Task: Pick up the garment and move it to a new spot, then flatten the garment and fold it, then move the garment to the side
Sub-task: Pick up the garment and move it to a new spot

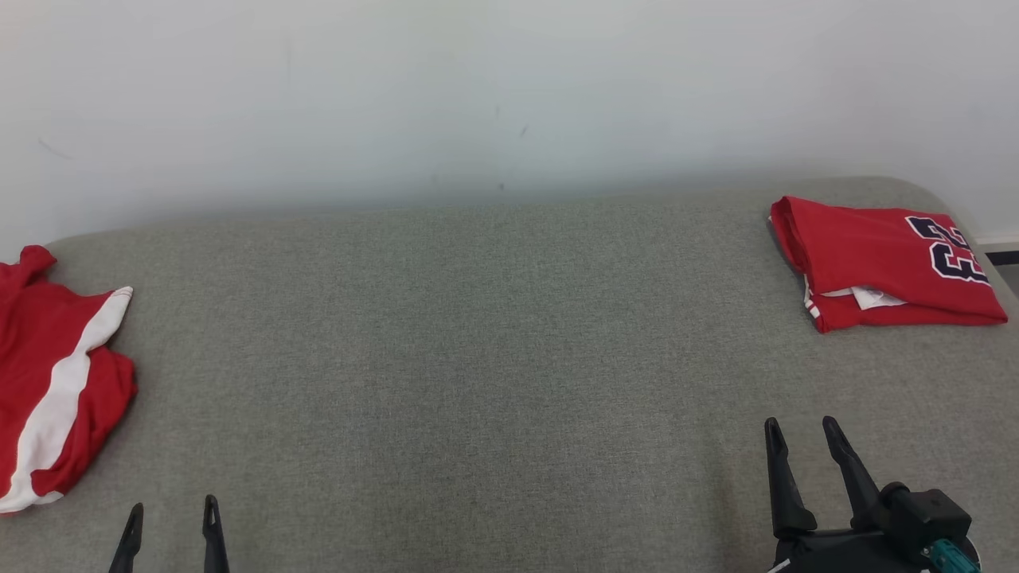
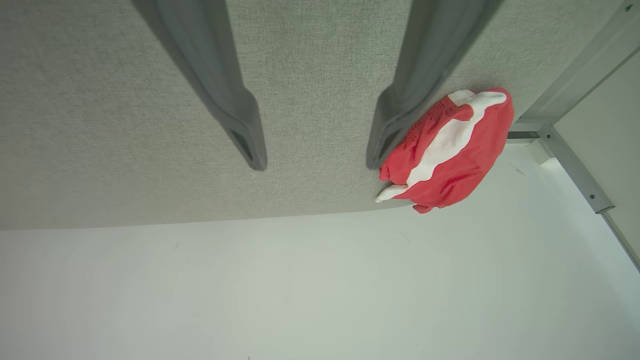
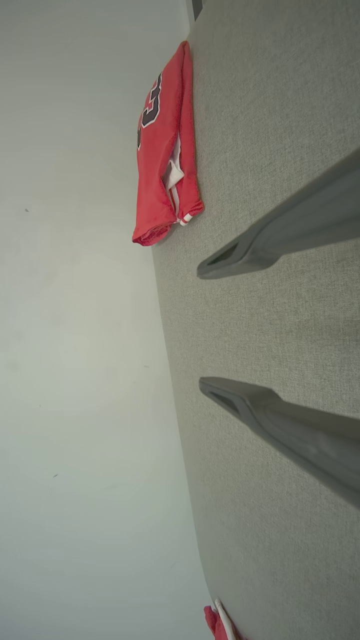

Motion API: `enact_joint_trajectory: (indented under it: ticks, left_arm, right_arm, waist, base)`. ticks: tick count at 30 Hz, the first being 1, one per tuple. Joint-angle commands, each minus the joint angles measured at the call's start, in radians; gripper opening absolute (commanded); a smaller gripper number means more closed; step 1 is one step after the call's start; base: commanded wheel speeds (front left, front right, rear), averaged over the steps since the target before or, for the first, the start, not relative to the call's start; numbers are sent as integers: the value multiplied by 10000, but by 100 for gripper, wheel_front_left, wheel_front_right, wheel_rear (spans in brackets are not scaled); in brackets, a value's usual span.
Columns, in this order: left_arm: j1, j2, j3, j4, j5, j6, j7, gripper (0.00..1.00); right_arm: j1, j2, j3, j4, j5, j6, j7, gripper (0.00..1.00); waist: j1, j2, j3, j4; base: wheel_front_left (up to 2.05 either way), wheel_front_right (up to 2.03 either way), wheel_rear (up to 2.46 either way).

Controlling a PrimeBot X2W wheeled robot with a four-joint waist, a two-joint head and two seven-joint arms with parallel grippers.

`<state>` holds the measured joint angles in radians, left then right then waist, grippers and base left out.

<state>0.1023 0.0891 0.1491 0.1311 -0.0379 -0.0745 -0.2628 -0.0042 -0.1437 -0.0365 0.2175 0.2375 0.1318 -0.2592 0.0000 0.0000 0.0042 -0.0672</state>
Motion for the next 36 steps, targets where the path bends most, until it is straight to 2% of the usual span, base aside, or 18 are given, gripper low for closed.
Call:
enact_joint_trajectory:
  ticks: [1, 7, 16, 36]
  left_arm:
    - [2, 67, 7, 23, -3, 36, -26, 100]
    - [6, 92, 82, 46, -73, 125, -26, 100]
    - [-13, 202, 51, 7, -123, 114, -26, 100]
    - [150, 225, 205, 94, -424, 374, -26, 100]
  right_arm:
    - [42, 8, 41, 32, 44, -25, -41, 100]
    - [127, 97, 123, 84, 46, -25, 1, 100]
    - [257, 187, 138, 173, 122, -25, -4, 100]
    - [116, 67, 390, 225, 188, -26, 62, 100]
  waist:
    - [0, 0, -8, 33]
    - [0, 0, -70, 312]
    - [0, 0, -114, 1386]
    - [0, 0, 158, 4563]
  base:
    - [0, 0, 0]
    - [0, 0, 0]
    - [0, 0, 0]
    - [0, 0, 0]
